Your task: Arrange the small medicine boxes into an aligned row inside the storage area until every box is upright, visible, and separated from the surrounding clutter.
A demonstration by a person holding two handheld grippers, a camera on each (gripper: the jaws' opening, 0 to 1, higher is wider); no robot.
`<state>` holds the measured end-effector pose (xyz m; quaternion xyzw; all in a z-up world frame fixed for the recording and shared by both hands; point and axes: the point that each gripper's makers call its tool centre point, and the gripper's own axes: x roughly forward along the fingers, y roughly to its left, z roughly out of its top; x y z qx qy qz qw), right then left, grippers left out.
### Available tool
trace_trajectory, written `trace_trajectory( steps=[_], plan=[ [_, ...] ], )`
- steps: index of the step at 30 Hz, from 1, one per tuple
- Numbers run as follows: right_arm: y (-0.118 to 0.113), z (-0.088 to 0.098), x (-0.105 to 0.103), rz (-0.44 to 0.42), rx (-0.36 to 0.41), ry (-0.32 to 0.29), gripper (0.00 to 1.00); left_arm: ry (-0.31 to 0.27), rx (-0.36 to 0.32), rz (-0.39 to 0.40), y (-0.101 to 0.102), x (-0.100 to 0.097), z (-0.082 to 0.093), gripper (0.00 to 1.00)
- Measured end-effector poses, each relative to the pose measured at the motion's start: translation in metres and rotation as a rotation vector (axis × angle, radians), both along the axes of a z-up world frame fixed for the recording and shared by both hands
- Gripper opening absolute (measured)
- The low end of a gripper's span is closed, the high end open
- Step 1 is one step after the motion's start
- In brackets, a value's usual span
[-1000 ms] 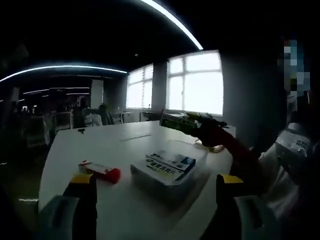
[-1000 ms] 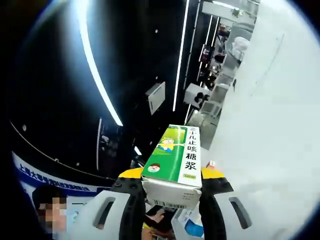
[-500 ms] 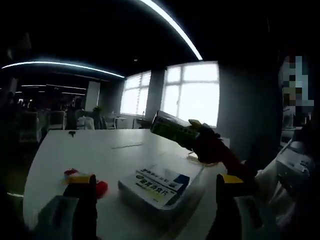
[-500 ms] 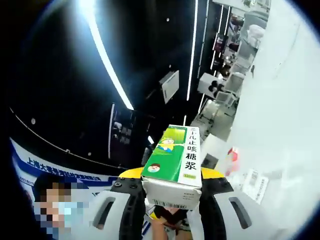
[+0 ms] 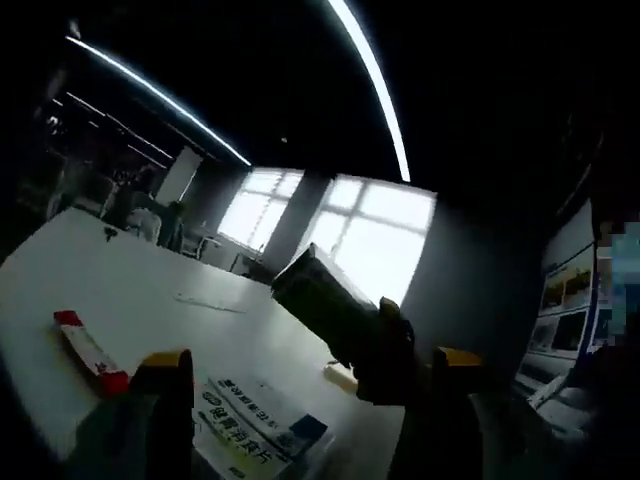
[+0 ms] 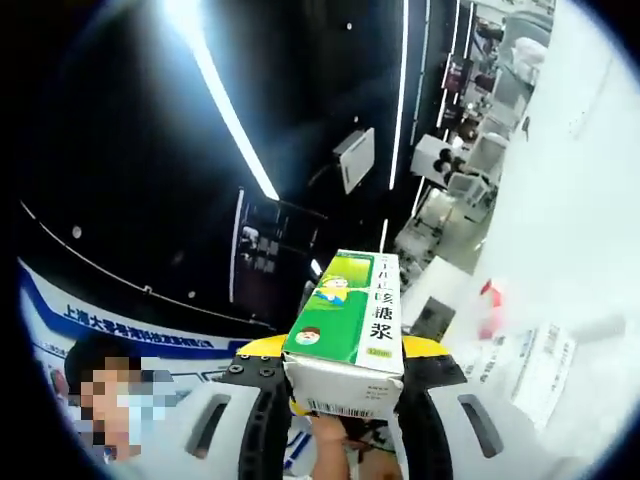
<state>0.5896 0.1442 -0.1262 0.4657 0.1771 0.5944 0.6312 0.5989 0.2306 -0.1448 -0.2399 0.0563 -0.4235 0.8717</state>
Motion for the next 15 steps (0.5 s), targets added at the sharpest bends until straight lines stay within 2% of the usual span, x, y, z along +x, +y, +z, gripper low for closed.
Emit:
trace_trajectory(
  steps=[4,6,8,12,15],
  plan=[
    [0.015,0.004,-0.003,0.026,0.017,0.008,0.38,0.039,-0.058,-0.031,-0.018,0.008,0.001,0.99],
    [0.021,0.007,-0.005,0.040,0.016,0.004,0.38,0.041,-0.090,-0.044,-0.020,0.011,0.006,0.99],
    [0.026,0.009,-0.006,0.044,0.010,0.002,0.38,0.061,-0.156,-0.039,-0.020,0.015,0.012,0.99],
    [0.032,0.010,-0.012,0.046,-0.001,-0.004,0.38,0.066,-0.210,-0.052,-0.023,0.019,0.019,0.98],
    [0.032,0.009,-0.011,0.048,-0.009,-0.008,0.38,0.110,-0.287,-0.037,-0.021,0.028,0.021,0.98]
  ],
)
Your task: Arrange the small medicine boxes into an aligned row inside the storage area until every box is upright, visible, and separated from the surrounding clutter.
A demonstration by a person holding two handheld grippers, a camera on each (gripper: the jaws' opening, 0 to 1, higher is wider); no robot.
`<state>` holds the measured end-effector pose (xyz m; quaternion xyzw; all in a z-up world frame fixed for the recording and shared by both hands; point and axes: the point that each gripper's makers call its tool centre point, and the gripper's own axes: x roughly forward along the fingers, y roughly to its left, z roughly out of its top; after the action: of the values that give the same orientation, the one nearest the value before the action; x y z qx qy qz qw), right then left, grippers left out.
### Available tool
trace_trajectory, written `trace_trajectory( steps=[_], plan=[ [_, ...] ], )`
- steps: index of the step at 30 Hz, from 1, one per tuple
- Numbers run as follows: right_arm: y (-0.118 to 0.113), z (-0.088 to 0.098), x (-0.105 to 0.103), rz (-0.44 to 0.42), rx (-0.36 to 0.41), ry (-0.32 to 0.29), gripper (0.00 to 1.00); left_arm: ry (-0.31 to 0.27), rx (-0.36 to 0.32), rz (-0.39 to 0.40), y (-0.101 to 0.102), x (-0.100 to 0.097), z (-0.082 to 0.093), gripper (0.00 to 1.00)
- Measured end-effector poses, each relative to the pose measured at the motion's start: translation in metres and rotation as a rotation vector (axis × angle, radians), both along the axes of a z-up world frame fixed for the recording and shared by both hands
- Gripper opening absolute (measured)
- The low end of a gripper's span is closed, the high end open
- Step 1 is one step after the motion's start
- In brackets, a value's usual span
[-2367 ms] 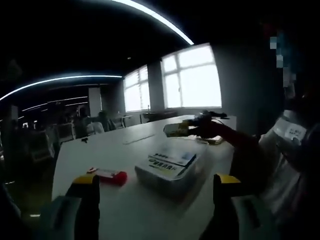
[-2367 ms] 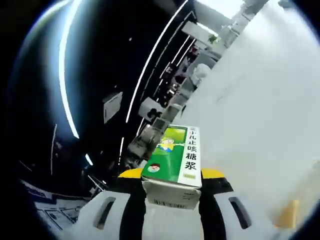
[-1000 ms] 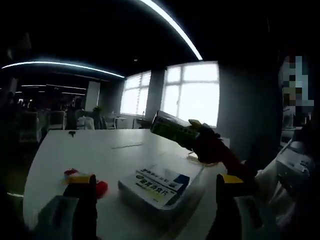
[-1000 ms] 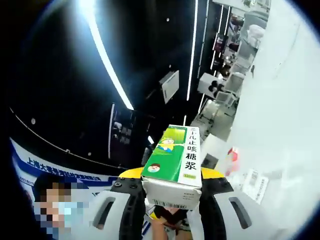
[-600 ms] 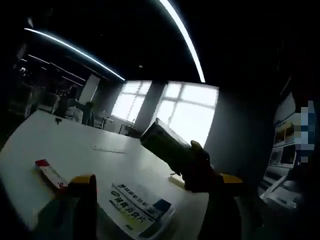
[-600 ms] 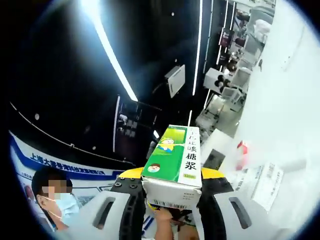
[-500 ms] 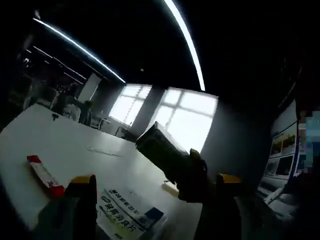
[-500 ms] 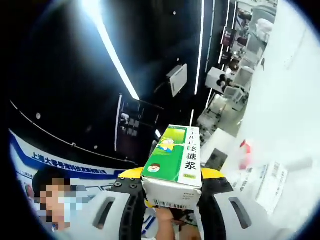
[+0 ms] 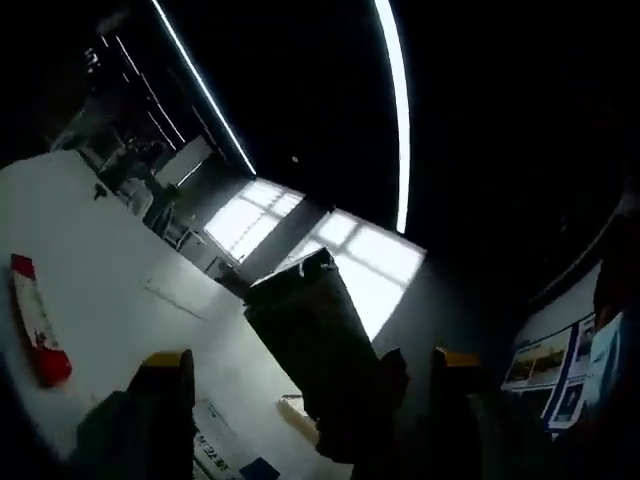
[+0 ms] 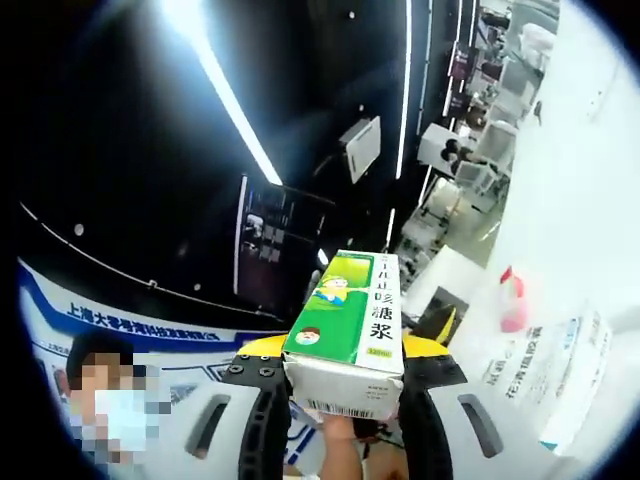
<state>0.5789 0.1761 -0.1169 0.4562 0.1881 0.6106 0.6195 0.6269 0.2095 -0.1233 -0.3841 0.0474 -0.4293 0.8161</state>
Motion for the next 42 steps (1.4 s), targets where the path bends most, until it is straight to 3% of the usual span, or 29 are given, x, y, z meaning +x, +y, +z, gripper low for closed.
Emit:
trace_trajectory(
  steps=[2,4,9,17,22,26,28,32,34,38,40,42],
  plan=[
    [0.002,-0.002,-0.001,-0.008,-0.016,-0.008,0.38,0.027,-0.064,0.009,0.004,0.006,0.004,0.95],
    [0.004,-0.003,-0.001,-0.012,-0.027,-0.015,0.38,0.060,-0.100,0.024,0.007,0.010,0.002,0.84],
    [0.011,-0.004,0.004,-0.005,-0.027,-0.010,0.38,0.075,-0.126,0.042,0.011,0.015,0.002,0.79],
    [0.026,-0.007,0.001,0.009,-0.066,-0.039,0.38,0.082,-0.159,0.019,0.011,0.013,0.002,0.62],
    [0.029,-0.018,-0.002,0.004,-0.116,-0.039,0.38,0.091,-0.188,-0.008,0.003,0.010,0.010,0.55],
    [0.026,-0.015,-0.003,0.010,-0.092,-0.023,0.38,0.103,-0.201,-0.018,-0.003,0.009,0.011,0.46],
    [0.023,-0.012,-0.001,0.010,-0.087,-0.034,0.38,0.131,-0.272,-0.041,0.001,0.004,0.018,0.44],
    [0.019,-0.011,0.000,0.022,-0.062,-0.058,0.39,0.146,-0.269,-0.052,-0.002,0.005,0.027,0.40],
    [0.019,-0.014,0.000,0.040,-0.069,-0.043,0.40,0.115,-0.257,-0.050,-0.003,0.004,0.032,0.39],
    [0.016,-0.016,0.002,0.035,-0.084,-0.070,0.41,0.066,-0.200,-0.042,-0.003,0.003,0.033,0.38],
    [0.015,-0.012,0.000,0.037,-0.083,-0.112,0.42,0.051,-0.198,-0.061,-0.005,0.002,0.036,0.37],
    [0.013,-0.006,-0.003,0.045,-0.102,-0.199,0.48,0.027,-0.184,-0.076,-0.004,0.000,0.039,0.37]
  ],
)
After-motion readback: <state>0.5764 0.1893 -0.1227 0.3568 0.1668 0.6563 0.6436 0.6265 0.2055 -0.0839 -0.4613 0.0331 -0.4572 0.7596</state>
